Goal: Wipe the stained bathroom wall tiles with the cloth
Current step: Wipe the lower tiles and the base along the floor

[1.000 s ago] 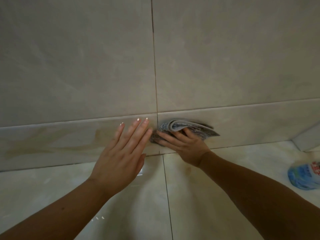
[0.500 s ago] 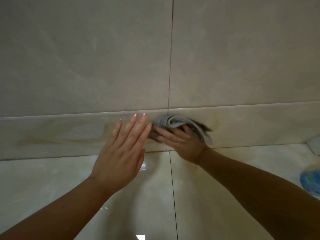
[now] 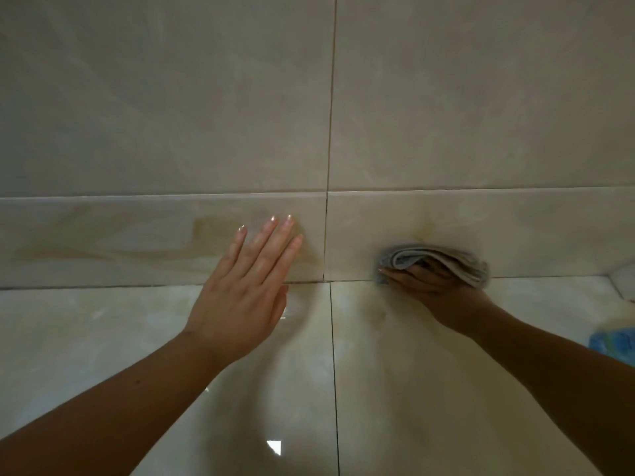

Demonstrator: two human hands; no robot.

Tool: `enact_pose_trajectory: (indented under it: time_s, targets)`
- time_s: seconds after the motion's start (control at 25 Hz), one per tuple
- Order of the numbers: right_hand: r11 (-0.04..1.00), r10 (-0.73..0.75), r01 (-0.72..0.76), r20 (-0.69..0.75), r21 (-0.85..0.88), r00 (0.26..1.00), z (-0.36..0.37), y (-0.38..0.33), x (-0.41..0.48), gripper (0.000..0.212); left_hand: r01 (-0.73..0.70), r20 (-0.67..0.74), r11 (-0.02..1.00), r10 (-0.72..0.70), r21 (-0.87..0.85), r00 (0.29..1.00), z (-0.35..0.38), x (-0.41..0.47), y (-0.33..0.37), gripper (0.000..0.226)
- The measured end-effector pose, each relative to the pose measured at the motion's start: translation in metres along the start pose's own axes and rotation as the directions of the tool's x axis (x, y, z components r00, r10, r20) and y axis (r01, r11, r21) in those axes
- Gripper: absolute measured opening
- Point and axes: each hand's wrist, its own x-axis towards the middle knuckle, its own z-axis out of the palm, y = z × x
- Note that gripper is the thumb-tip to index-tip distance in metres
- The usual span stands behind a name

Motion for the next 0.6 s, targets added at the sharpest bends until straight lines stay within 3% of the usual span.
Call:
enact_pose_trajectory:
  time_s: [0.16, 0.28, 0.36, 0.44, 0.52, 0.56, 0.6]
  targets:
    - [0.999, -0.038, 0.040, -0.081, 0.028, 0.996, 0.008, -0.024, 0.023, 0.059, 0.020, 0.010, 1.000, -0.020, -0.008, 1.000, 0.000, -0.003, -0.001, 0.069]
    - [0.993, -0.120, 0.120, -0.177, -0.014, 0.977, 0.037, -0.057, 0.062, 0.048, 0.035, 0.019, 0.999, -0.035, -0.007, 0.999, -0.003, -0.007, -0.005, 0.067]
    - [0.986, -0.157, 0.148, -0.115, -0.083, 0.981, 0.050, -0.082, 0.087, 0.045, 0.044, 0.044, 0.999, -0.045, 0.008, 0.998, -0.003, -0.012, -0.009, 0.068]
    - [0.975, -0.221, 0.219, -0.069, -0.039, 0.973, 0.055, -0.089, 0.103, 0.042, 0.053, 0.067, 0.998, -0.054, 0.022, 0.996, -0.001, -0.017, -0.010, 0.068]
    - [0.990, -0.122, 0.123, -0.022, 0.074, 0.992, 0.040, -0.078, 0.097, 0.037, 0.058, 0.077, 0.998, -0.059, 0.022, 0.995, 0.001, -0.020, -0.008, 0.068]
    - [0.986, -0.144, 0.143, 0.005, 0.088, 0.990, 0.038, -0.068, 0.088, 0.035, 0.054, 0.078, 0.998, -0.055, 0.018, 0.995, 0.002, -0.021, -0.005, 0.068]
    - [0.991, -0.108, 0.111, -0.046, 0.069, 0.993, 0.034, -0.056, 0.075, 0.035, 0.045, 0.075, 0.999, -0.046, 0.012, 0.996, 0.003, -0.019, -0.002, 0.068]
